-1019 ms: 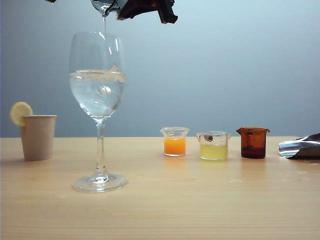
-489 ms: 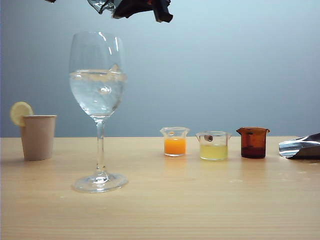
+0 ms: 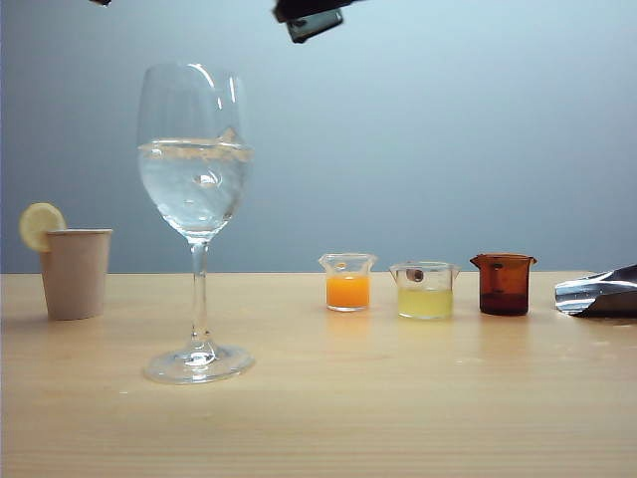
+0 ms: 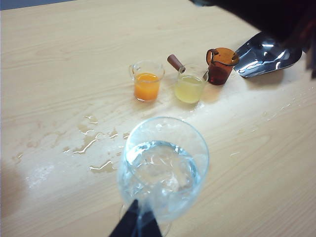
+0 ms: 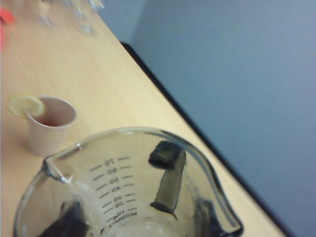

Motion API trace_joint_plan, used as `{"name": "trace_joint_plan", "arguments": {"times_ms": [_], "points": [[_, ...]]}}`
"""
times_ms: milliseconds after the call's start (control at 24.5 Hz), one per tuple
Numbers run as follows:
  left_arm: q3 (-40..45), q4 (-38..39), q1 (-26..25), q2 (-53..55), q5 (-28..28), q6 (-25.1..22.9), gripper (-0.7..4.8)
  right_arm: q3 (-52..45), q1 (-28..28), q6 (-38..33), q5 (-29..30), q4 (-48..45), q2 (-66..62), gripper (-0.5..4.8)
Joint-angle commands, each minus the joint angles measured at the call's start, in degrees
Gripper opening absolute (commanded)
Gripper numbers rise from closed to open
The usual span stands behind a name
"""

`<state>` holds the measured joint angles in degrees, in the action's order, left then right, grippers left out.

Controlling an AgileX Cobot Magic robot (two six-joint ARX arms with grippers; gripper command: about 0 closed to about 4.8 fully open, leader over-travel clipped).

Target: Pick up the first measuring cup from the left, pour the coconut rum inside into the goblet, and finally put the measuring cup back in its original place.

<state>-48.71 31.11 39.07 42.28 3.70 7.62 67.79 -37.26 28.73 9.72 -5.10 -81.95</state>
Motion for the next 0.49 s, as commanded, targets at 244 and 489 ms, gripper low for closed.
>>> {"name": "trace_joint_plan", "arguments": {"times_ms": [244, 489], "points": [[-0.2, -0.3, 0.0, -0.1, 0.2, 0.3, -0.05, -10.2, 4.4, -7.6, 7.3, -3.9, 0.5, 1.35], [-0.2, -0.3, 0.0, -0.1, 0.2, 0.3, -0.05, -23.6, 4.9, -15.4, 7.0, -21.7, -0.6, 1.35]]}}
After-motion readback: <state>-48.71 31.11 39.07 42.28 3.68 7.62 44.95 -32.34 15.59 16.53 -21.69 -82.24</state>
